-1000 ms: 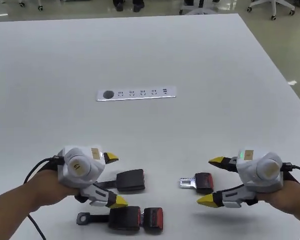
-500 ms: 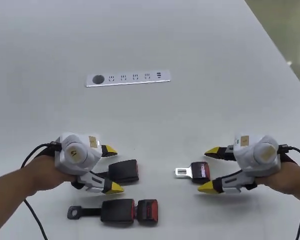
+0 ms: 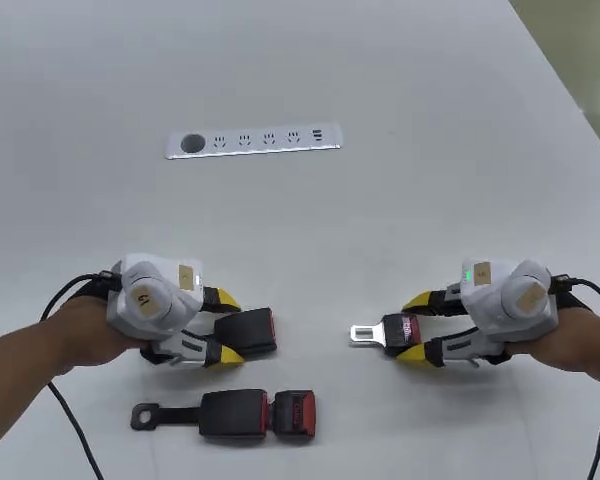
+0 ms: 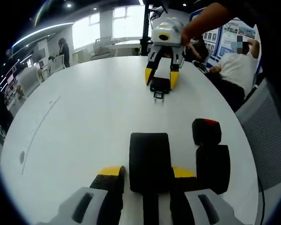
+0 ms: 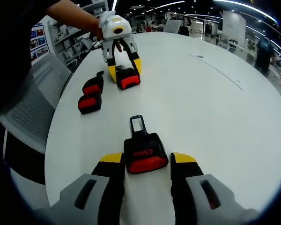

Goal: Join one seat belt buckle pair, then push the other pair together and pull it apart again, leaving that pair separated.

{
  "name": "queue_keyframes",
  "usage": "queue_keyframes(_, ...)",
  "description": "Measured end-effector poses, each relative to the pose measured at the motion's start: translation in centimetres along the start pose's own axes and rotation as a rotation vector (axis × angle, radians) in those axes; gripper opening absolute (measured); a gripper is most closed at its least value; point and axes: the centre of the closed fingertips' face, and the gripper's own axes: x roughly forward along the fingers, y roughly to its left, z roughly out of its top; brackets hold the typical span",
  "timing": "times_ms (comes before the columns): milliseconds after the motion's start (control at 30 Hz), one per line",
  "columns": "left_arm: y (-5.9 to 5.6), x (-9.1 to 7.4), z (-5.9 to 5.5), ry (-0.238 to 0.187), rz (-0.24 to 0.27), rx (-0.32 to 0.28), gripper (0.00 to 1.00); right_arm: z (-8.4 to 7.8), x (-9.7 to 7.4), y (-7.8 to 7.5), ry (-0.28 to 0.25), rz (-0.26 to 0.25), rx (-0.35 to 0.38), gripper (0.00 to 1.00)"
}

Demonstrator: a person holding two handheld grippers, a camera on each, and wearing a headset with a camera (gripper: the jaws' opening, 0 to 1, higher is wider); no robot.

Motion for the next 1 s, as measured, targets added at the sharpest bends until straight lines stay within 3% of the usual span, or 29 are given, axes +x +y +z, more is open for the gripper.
queue_keyframes(267, 0.24, 0.05, -0.37, 0.031, -0.04, 0.069, 0.34, -0.13, 0.12, -0.27, 0.023, 0.001, -0.028, 0.34)
queue_keyframes(500, 0.45, 0.15, -0.43, 0.065, -0.082, 0.124, 0.34, -0.33, 0.34, -0.39, 0.076, 0.027, -0.061, 0.33)
queue_keyframes(1000, 0.56, -0.09, -0.52, 0.068, -0.073, 0.103, 0.34, 0.19, 1.02, 0.13, 0.062, 0.029, -0.067, 0.33)
